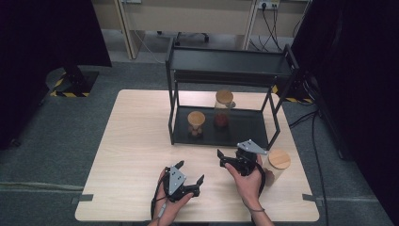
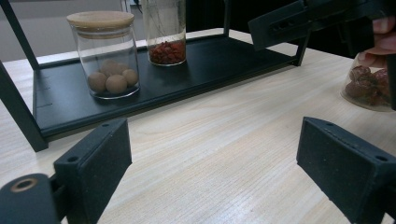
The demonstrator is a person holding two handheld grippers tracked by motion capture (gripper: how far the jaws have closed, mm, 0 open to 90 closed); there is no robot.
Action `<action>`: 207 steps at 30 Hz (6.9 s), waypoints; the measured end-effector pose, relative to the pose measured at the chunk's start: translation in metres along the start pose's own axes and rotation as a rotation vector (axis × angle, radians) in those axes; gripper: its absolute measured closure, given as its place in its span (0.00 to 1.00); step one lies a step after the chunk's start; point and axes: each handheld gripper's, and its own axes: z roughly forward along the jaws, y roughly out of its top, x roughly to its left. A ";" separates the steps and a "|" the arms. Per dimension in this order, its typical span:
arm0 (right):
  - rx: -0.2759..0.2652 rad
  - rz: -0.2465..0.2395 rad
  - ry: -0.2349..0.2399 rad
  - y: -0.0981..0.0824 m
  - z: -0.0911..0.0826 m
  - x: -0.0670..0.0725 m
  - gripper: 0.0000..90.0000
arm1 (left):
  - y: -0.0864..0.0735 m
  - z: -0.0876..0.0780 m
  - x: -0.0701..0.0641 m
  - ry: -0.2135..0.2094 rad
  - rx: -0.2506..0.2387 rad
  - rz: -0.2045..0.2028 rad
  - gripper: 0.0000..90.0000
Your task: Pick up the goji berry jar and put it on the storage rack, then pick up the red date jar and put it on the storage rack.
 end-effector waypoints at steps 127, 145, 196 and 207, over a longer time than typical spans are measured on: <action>0.003 0.002 0.007 -0.074 -0.116 0.006 0.04 | 0.000 0.000 0.000 0.007 0.005 -0.002 0.11; -0.020 0.034 -0.097 -0.087 -0.146 -0.015 0.04 | 0.000 0.001 0.000 0.008 0.007 -0.002 0.11; -0.152 0.021 -0.230 -0.035 -0.139 -0.063 0.14 | 0.000 0.000 0.000 0.007 0.006 -0.005 0.11; -0.160 -0.014 -0.228 -0.031 -0.130 -0.064 0.24 | 0.000 0.000 0.001 0.007 0.004 -0.009 0.11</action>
